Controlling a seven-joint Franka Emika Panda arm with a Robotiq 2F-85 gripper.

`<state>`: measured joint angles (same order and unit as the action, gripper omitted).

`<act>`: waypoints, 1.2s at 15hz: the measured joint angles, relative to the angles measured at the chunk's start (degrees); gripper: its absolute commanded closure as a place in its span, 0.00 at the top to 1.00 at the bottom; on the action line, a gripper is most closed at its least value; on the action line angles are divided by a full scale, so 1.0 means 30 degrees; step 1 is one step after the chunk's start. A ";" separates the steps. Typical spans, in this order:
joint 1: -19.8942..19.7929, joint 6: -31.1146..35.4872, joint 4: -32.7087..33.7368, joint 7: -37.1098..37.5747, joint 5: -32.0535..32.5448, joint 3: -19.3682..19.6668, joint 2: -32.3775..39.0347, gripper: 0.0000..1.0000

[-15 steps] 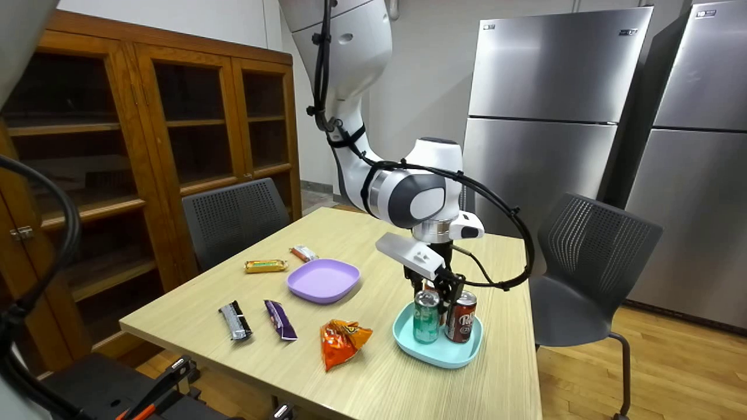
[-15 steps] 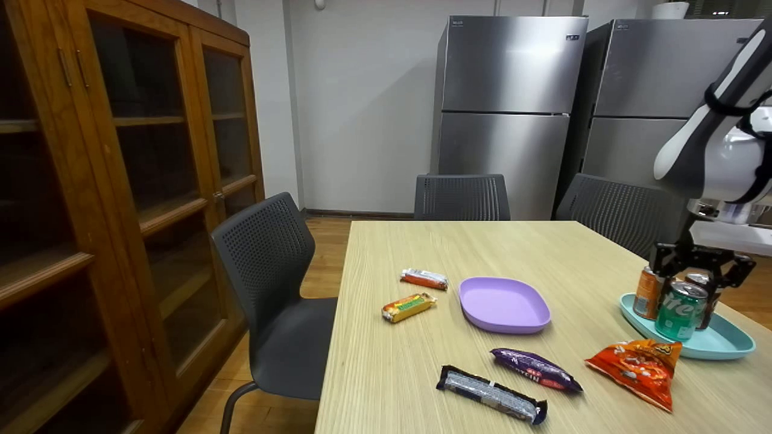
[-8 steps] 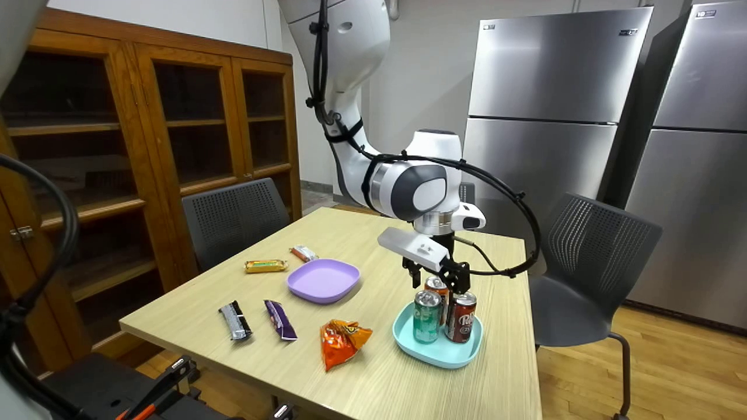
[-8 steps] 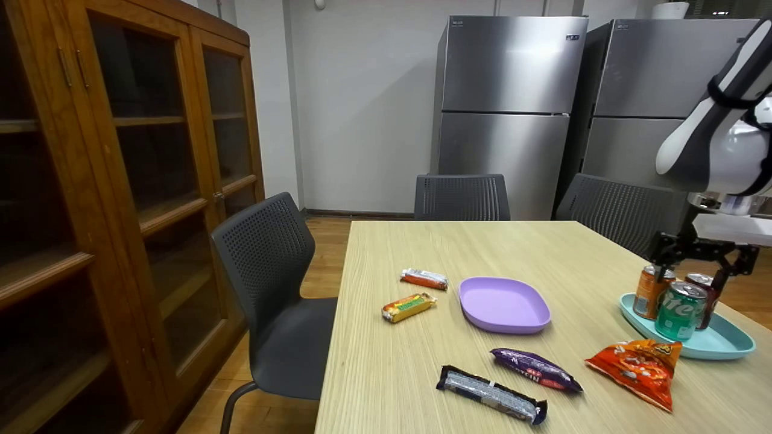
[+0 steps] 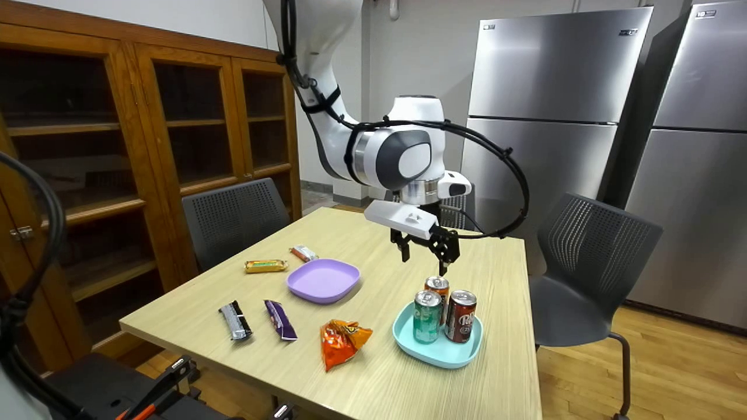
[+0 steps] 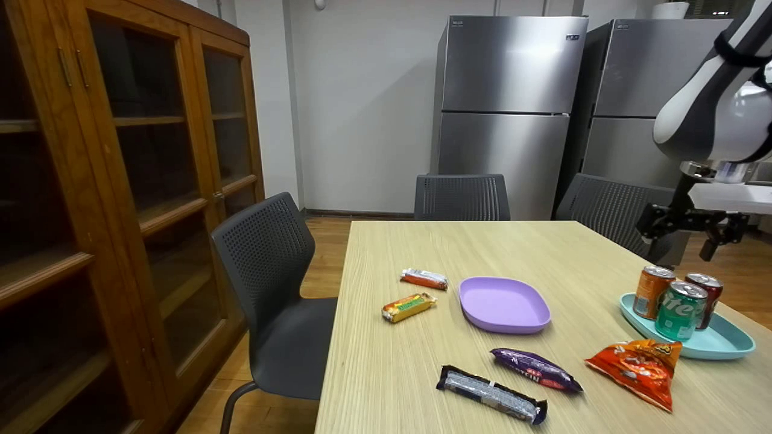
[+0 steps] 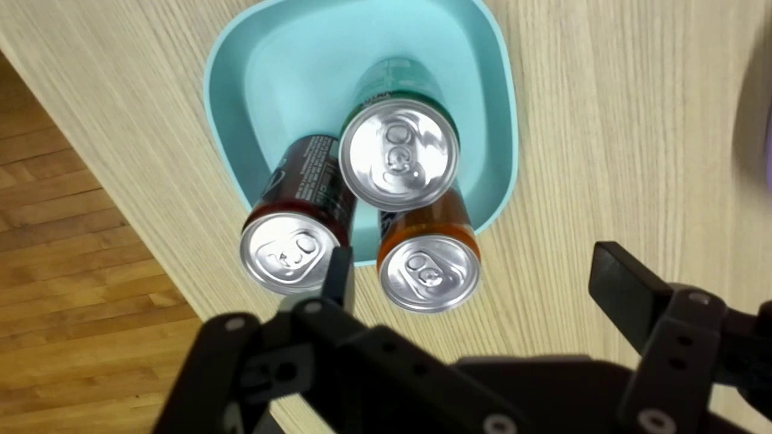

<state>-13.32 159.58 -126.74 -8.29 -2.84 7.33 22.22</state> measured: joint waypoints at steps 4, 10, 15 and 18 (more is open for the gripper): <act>0.0818 0.0000 -0.0942 0.0013 0.0375 -0.0007 -0.1092 1.00; 0.1755 0.0001 -0.1851 0.0013 0.0631 -0.0048 -0.1931 1.00; 0.2001 0.0001 -0.2193 0.0013 0.0956 -0.0054 -0.2126 1.00; 0.2007 0.0001 -0.2235 0.0013 0.0967 -0.0059 -0.2130 1.00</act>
<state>-7.30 159.59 -133.45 -8.25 0.06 7.15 15.83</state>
